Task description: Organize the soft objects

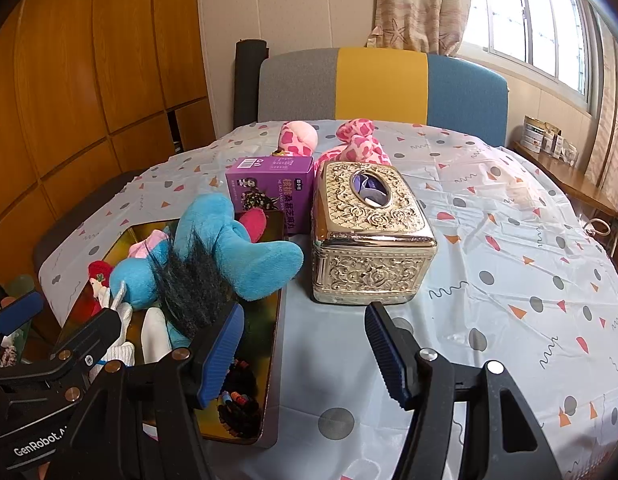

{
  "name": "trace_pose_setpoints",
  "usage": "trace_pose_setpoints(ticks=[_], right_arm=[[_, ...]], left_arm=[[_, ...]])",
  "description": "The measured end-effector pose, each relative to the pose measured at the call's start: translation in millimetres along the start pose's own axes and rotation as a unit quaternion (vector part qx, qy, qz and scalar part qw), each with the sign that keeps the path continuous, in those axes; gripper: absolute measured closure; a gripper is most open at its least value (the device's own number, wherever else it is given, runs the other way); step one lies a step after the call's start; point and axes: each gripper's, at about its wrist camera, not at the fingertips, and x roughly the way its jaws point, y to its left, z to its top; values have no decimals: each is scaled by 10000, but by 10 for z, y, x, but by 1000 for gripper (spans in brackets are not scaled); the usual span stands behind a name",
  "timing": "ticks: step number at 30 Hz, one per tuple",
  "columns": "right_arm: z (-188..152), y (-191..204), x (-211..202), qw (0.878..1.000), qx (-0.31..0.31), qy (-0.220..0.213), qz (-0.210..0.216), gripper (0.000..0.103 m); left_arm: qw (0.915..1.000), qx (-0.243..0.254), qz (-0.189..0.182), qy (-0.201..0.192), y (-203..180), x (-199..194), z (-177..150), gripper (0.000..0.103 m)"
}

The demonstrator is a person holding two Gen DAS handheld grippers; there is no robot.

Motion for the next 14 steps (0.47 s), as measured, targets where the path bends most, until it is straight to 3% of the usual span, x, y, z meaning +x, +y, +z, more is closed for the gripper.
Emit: trace_pose_setpoints(ticks=[6, 10, 12, 14], right_arm=[[-11, -23, 22, 10000, 40, 36, 7, 39], [-26, -82, 83, 9998, 162, 146, 48, 39], [-46, -166, 149, 9991, 333, 255, 66, 39], [-91, -290, 255, 9977, 541, 408, -12, 39]], left_arm=[[10000, -13, -49, 49, 7, 25, -1, 1], [9998, -72, -149, 52, 38, 52, -16, 8], [9999, -46, -99, -10, 60, 52, -9, 7], [9999, -103, -95, -2, 124, 66, 12, 0]])
